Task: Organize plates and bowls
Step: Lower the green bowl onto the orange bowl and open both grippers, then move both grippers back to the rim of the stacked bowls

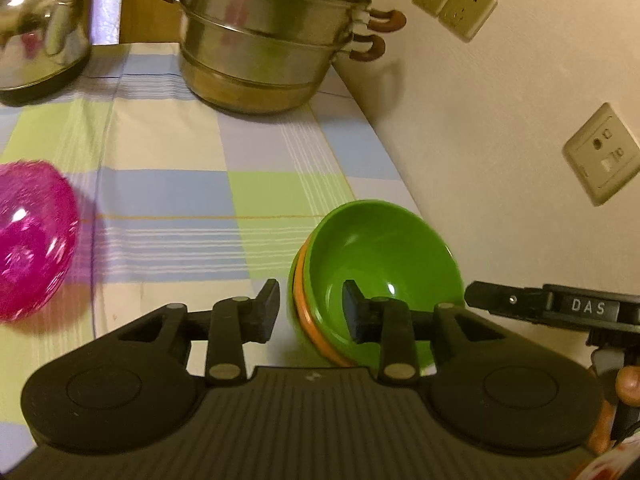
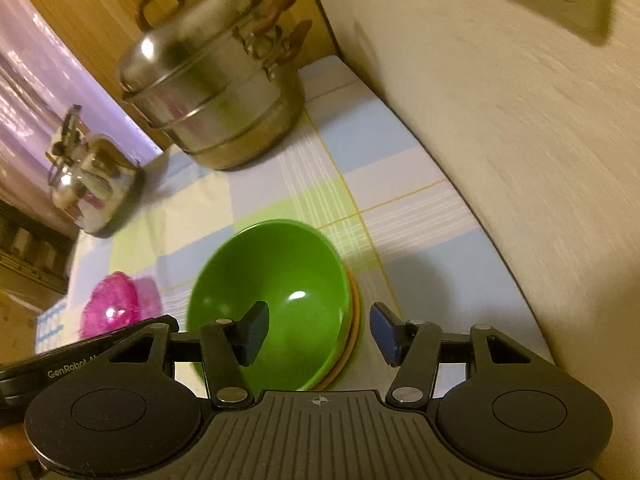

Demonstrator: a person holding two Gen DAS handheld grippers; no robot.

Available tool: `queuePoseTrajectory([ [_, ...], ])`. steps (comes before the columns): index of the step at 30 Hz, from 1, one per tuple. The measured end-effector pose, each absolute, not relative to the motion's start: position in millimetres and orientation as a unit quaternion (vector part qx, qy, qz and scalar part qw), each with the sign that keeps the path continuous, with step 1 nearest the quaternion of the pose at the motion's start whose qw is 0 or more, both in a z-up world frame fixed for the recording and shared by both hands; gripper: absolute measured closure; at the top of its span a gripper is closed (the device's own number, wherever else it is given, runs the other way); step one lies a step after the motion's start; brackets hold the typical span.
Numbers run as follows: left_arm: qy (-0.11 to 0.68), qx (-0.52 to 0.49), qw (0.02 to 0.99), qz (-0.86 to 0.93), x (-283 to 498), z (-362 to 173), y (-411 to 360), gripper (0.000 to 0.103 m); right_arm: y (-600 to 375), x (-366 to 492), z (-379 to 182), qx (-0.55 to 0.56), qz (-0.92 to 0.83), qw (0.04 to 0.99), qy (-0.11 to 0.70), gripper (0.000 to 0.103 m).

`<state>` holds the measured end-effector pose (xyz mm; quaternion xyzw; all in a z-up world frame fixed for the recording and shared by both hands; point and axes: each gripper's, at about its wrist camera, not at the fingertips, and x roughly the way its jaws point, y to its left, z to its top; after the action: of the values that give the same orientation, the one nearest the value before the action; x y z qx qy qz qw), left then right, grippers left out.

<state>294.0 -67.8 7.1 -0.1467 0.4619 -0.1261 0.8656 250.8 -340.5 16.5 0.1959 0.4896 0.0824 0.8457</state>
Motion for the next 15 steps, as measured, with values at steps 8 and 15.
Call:
queuePoseTrajectory([
  [8, 0.458, -0.140, 0.871, -0.111, 232.0, 10.5, -65.8, 0.060, -337.7, 189.9, 20.1, 0.196, 0.060, 0.860, 0.468, 0.044],
  [15, 0.464, -0.143, 0.868, -0.102, 189.6, 4.1, -69.8, 0.044, -335.5, 143.2, 20.7, 0.210, 0.048, 0.862, 0.458, 0.043],
])
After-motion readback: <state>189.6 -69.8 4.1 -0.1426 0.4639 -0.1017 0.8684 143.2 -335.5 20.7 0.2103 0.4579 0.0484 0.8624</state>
